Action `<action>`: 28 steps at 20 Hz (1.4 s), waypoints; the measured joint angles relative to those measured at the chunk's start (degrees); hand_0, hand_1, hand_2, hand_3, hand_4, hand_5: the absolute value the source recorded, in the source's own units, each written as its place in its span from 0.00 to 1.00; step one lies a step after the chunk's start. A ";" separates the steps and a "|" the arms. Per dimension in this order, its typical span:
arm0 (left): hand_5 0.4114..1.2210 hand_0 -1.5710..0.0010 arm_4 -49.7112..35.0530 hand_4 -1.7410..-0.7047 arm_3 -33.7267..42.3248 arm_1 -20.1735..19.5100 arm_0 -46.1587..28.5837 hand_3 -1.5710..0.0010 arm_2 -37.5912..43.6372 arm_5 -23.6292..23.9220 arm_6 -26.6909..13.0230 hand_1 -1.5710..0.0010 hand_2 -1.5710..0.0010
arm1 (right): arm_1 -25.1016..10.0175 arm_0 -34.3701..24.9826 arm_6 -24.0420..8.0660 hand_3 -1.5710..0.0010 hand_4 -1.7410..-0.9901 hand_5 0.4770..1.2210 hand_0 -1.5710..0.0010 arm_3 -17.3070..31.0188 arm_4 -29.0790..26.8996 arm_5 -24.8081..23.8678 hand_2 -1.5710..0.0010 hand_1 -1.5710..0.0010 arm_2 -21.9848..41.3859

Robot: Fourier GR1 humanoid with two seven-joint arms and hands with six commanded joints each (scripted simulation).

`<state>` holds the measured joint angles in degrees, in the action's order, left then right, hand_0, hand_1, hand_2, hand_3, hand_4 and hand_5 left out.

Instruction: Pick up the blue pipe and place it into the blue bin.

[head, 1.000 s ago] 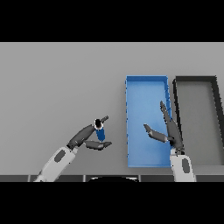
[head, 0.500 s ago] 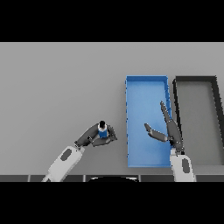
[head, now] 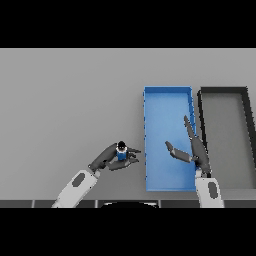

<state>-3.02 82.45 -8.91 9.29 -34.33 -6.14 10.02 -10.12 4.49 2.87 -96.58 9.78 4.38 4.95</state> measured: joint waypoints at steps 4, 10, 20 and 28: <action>0.99 0.02 -0.24 0.25 2.91 2.23 1.36 0.01 0.75 -0.13 1.66 0.01 0.01 | 0.11 -0.65 0.67 1.00 0.80 0.10 1.00 0.80 0.68 -0.51 1.00 1.00 0.02; 1.00 0.00 0.11 0.26 6.60 3.06 4.66 0.00 1.67 -1.64 -3.82 0.00 0.00 | -0.51 -0.52 0.39 1.00 0.82 0.12 1.00 0.68 0.79 -0.23 1.00 1.00 -0.16; 1.00 0.00 1.09 0.26 8.18 4.53 3.75 0.00 2.13 -4.83 -6.58 0.00 0.00 | -3.92 -4.22 0.30 1.00 0.74 0.14 1.00 1.18 1.21 2.81 1.00 1.00 0.31; 1.00 0.00 3.24 0.26 8.68 4.71 2.56 0.00 3.41 -6.30 -5.38 0.00 0.00 | -6.39 -7.66 5.45 1.00 0.77 0.15 1.00 -3.84 -11.80 11.87 0.99 0.99 -1.76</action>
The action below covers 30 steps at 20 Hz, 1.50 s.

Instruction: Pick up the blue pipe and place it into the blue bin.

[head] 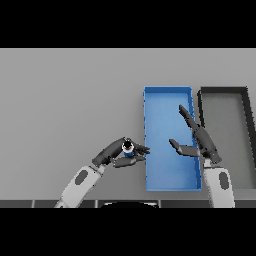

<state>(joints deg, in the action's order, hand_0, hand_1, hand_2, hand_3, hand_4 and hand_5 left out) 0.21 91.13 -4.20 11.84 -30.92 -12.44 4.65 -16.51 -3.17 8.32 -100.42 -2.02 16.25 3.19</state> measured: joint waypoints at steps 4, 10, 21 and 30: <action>1.00 0.00 1.09 0.26 -0.23 0.70 0.24 0.00 0.71 -0.44 -1.12 0.00 0.00 | -6.11 -2.97 -8.47 1.00 0.74 0.10 1.00 -7.90 -7.55 7.35 1.00 1.00 1.68; 1.00 0.00 2.80 0.26 0.61 1.42 -0.50 0.00 1.03 -1.59 -1.46 0.00 0.00 | -9.69 -9.76 -16.03 1.00 0.65 0.06 1.00 -14.19 -10.79 12.82 1.00 1.00 7.87; 1.00 0.00 4.08 0.26 -0.55 3.48 -0.41 0.00 2.82 -5.31 -1.77 0.00 0.00 | -4.00 -21.60 -26.97 1.00 0.73 0.05 1.00 -9.16 -14.31 16.97 1.00 1.00 17.22; 1.00 0.00 3.41 0.14 -1.02 4.95 -0.75 0.27 5.22 -8.35 -1.94 0.00 0.03 | 1.82 -28.07 -29.90 0.68 0.48 0.06 0.60 -2.51 -14.46 19.57 0.58 0.58 21.31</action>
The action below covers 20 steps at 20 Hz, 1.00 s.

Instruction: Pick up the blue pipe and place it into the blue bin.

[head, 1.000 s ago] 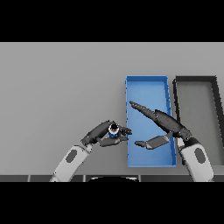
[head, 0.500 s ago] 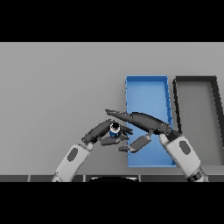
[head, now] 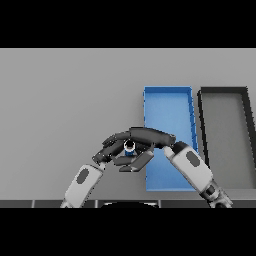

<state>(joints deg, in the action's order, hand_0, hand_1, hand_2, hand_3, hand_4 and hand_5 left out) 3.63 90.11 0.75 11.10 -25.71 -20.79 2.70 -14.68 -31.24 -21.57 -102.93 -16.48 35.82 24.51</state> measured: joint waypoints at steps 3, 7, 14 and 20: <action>1.00 0.00 0.17 0.07 0.17 0.78 -0.03 0.22 -0.07 -0.06 -0.85 0.00 0.01 | 0.89 -1.03 1.77 0.43 0.27 0.17 0.31 1.17 1.39 0.24 0.30 0.30 0.45; 1.00 0.00 0.43 0.03 0.46 1.36 0.56 0.16 0.59 -0.71 -0.84 0.00 0.01 | 3.32 0.23 3.72 0.18 0.35 0.62 0.13 1.57 -0.45 -0.44 0.12 0.12 0.13; 1.00 0.00 1.11 0.01 0.85 1.68 -0.24 0.09 0.45 -0.62 1.26 0.00 0.01 | 4.92 2.91 1.52 0.04 0.33 0.92 0.03 -0.78 -1.80 -0.20 0.03 0.03 -0.38; 1.00 0.40 2.91 0.32 0.85 0.93 0.45 0.57 0.89 -0.37 2.09 0.44 0.46 | 7.79 4.03 -0.59 0.01 0.33 0.98 0.01 -1.38 -2.04 -1.43 0.01 0.01 -1.82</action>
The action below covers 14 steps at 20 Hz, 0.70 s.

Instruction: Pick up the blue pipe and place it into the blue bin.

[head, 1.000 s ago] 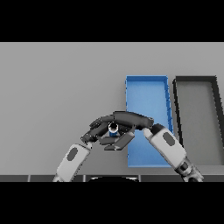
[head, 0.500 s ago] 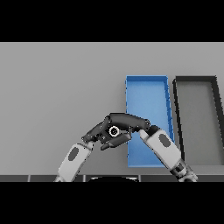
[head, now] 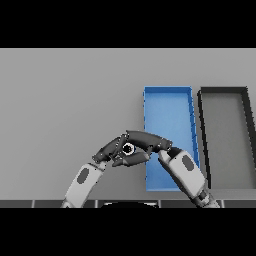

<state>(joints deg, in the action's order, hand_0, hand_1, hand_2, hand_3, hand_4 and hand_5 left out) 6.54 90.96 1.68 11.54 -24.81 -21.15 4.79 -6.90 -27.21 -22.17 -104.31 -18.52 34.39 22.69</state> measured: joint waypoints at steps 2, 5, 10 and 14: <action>1.00 0.62 1.53 0.47 -0.43 -0.68 0.10 0.73 -0.06 -1.76 -0.58 0.64 0.65 | 0.72 0.18 -1.47 0.01 0.32 0.99 0.00 0.09 1.23 0.41 0.00 0.00 -0.19; 0.71 0.80 2.43 0.63 -0.86 -0.76 -0.15 0.86 0.37 -4.54 -0.12 0.82 0.82 | 1.98 1.03 -2.62 0.00 0.32 0.99 0.00 -0.71 2.23 1.23 0.00 0.00 -0.70; 0.33 0.94 2.10 0.74 -2.04 -0.88 0.58 0.95 1.53 -4.11 -6.90 0.94 0.94 | 4.27 0.52 -0.21 0.00 0.32 1.00 0.00 0.07 4.38 2.01 0.00 0.00 -1.58; 0.18 0.97 1.24 0.75 -1.93 0.58 -0.75 0.98 1.35 -3.15 -8.68 0.98 0.98 | 4.37 1.75 1.16 0.00 0.32 1.00 0.00 -1.08 3.23 2.35 0.00 0.00 -2.17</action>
<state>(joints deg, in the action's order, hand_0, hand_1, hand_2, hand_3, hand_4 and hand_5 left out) 7.78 89.03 2.26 10.80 -23.46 -24.30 -3.89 -2.52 -25.46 -21.01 -105.39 -15.29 36.74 20.52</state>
